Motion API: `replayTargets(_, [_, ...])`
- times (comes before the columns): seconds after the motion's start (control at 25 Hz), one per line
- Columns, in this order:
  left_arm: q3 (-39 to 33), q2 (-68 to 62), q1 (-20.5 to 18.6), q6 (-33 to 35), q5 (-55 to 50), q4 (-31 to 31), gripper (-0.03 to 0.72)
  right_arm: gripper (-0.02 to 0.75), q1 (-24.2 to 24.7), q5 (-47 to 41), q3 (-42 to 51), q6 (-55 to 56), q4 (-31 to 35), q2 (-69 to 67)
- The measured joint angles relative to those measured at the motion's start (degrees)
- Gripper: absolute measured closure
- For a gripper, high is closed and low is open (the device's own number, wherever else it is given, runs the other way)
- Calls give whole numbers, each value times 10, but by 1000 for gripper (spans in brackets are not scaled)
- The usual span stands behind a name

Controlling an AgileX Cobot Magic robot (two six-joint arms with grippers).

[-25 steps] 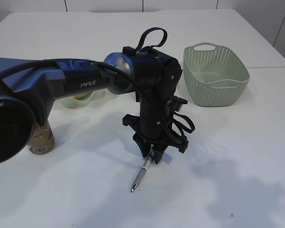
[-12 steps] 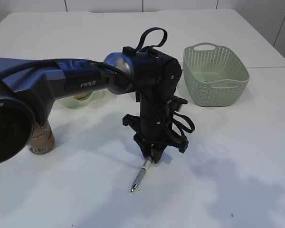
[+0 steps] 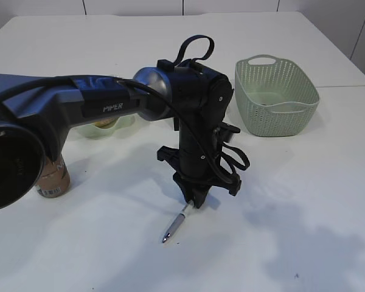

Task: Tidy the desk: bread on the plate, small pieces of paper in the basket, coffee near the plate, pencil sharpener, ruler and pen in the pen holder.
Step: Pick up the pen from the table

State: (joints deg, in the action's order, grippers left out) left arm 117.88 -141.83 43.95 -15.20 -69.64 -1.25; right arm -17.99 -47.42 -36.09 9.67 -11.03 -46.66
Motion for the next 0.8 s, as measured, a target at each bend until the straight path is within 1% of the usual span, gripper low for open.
replayTargets(0.2, [0, 0, 0, 0, 0, 0, 589, 351, 0, 0, 0, 0, 1, 0])
replayTargets(0.56, [1, 7, 0, 0, 0, -1, 590, 351, 0, 2, 0, 1, 1, 0])
replayTargets(0.64, [11, 14, 0, 0, 0, -1, 590, 351, 0, 2, 0, 1, 1, 0])
replayTargets(0.8, [58, 21, 0, 0, 0, -3, 591, 351, 0, 3, 0, 1, 1, 0])
